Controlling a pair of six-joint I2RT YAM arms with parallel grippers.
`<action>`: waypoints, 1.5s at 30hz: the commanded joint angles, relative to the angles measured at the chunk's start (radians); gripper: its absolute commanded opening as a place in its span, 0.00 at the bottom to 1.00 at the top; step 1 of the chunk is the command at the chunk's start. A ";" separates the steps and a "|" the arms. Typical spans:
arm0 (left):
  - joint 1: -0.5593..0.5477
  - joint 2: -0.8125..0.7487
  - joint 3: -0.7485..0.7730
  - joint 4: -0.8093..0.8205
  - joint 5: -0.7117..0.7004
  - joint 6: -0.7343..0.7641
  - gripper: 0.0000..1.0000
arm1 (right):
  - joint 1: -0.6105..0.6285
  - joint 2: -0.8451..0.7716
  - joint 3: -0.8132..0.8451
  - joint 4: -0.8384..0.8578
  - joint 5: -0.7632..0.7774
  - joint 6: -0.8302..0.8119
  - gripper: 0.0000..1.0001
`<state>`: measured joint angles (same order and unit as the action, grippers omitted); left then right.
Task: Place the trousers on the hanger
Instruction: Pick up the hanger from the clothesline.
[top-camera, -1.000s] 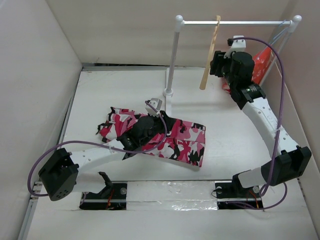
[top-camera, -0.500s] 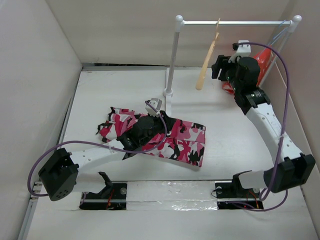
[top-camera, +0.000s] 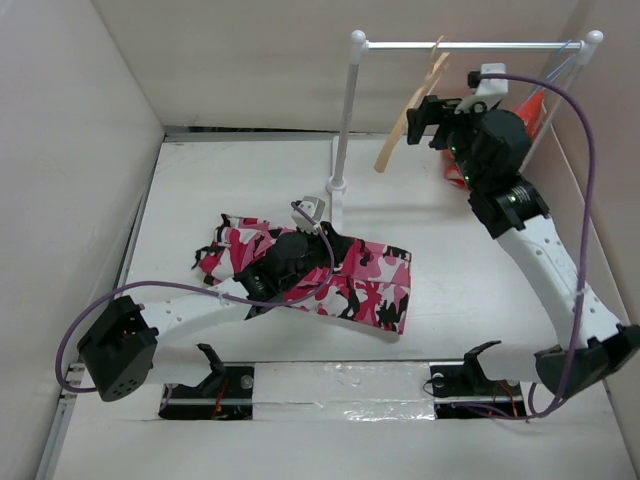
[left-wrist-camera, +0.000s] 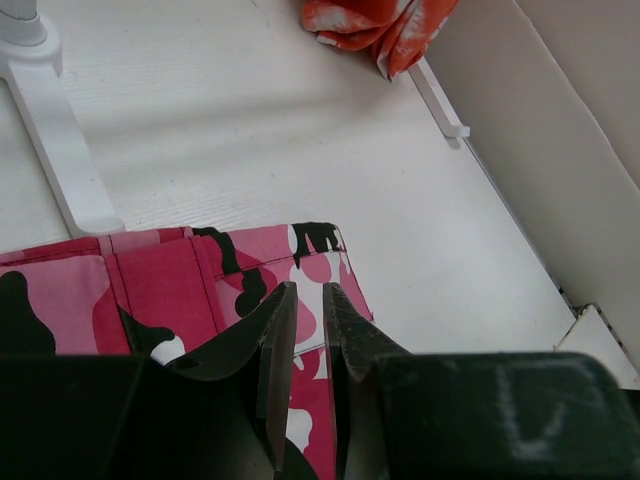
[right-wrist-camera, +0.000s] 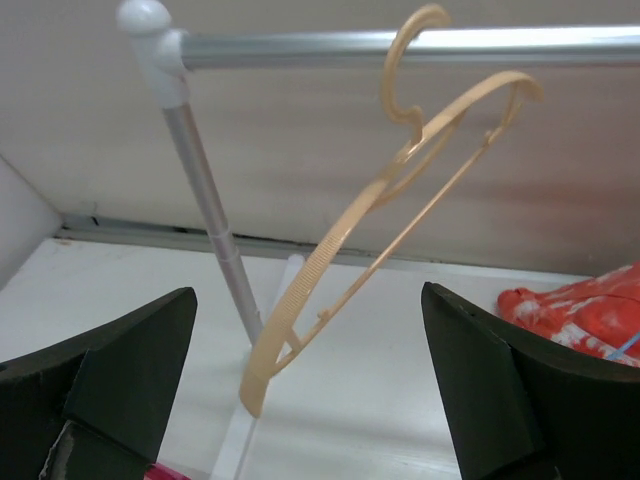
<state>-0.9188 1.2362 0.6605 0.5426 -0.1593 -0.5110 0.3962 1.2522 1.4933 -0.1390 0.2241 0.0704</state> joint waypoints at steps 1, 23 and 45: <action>0.005 -0.014 -0.016 0.053 0.003 0.002 0.15 | 0.007 0.106 0.053 -0.017 0.087 -0.021 1.00; 0.005 -0.006 -0.016 0.063 0.026 -0.001 0.15 | 0.010 0.274 0.108 0.018 0.124 0.049 0.95; 0.005 0.006 -0.015 0.068 0.035 -0.004 0.15 | 0.004 0.265 0.201 -0.020 0.051 0.048 0.99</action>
<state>-0.9188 1.2503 0.6605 0.5556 -0.1314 -0.5133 0.4110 1.4452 1.6222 -0.1242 0.2806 0.1120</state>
